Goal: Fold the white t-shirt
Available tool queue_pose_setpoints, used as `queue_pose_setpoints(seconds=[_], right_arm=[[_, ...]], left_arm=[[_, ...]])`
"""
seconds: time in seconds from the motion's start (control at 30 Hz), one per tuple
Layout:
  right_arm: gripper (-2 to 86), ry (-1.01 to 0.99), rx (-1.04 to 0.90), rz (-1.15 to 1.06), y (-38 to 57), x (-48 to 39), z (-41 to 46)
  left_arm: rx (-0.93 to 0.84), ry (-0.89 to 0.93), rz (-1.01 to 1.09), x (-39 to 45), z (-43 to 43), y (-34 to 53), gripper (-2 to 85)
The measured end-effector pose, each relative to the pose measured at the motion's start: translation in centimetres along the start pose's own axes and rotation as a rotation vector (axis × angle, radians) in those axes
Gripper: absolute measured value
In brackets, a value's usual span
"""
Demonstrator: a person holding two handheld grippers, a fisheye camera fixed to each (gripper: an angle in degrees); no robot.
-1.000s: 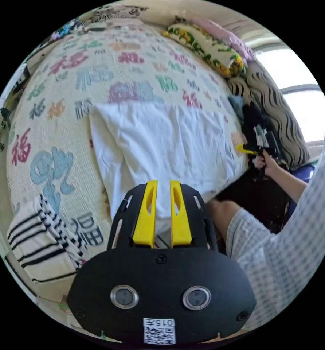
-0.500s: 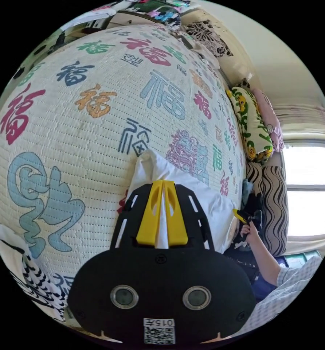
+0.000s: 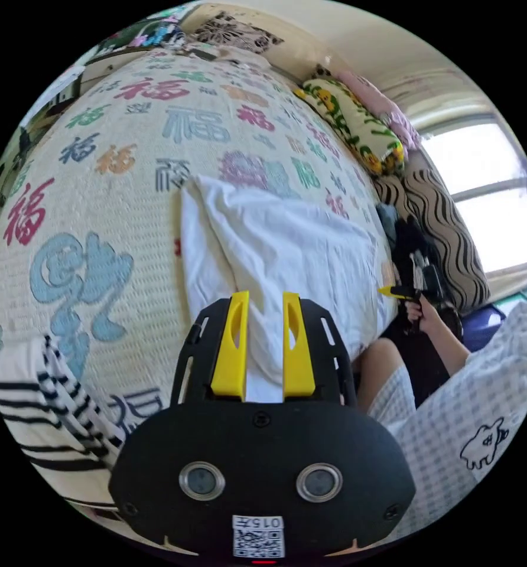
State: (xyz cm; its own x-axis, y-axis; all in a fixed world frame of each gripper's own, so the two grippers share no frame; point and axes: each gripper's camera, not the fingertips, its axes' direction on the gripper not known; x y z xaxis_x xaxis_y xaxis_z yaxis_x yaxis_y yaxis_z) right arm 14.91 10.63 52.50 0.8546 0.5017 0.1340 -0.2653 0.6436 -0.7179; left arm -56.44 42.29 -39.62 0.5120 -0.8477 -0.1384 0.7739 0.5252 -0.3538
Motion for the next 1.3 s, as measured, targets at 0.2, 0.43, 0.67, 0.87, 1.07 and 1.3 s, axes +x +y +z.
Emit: queue_pose_setpoints(seconds=[0.2,0.43,0.67,0.87,1.07,1.3], right_arm=[[5.4,-0.098,0.021,0.016,2.0,-1.1,4.6],[0.9,-0.011,0.084,0.061,2.5,-3.2,5.9],[5.7,0.185,0.011,0.042,1.8,-9.8,8.3],[6.0,0.312,0.033,-0.291,1.2,-23.0,12.7],[3.9,0.046,-0.111,-0.500,-1.3,-33.9,24.0],[4.5,0.078,-0.290,-0.500,-4.8,-39.8,29.6]], left_arm=[[0.018,0.090,-0.011,1.6,0.7,7.1,8.2],[0.009,-0.117,0.048,2.7,-0.3,10.7,0.6],[0.098,-0.248,0.071,5.9,-4.6,14.9,5.2],[0.167,-0.230,-0.091,2.7,-8.8,20.7,8.5],[0.145,-0.271,-0.116,2.2,-8.6,22.8,3.9],[0.160,-0.196,-0.147,0.9,-10.3,25.4,2.3]])
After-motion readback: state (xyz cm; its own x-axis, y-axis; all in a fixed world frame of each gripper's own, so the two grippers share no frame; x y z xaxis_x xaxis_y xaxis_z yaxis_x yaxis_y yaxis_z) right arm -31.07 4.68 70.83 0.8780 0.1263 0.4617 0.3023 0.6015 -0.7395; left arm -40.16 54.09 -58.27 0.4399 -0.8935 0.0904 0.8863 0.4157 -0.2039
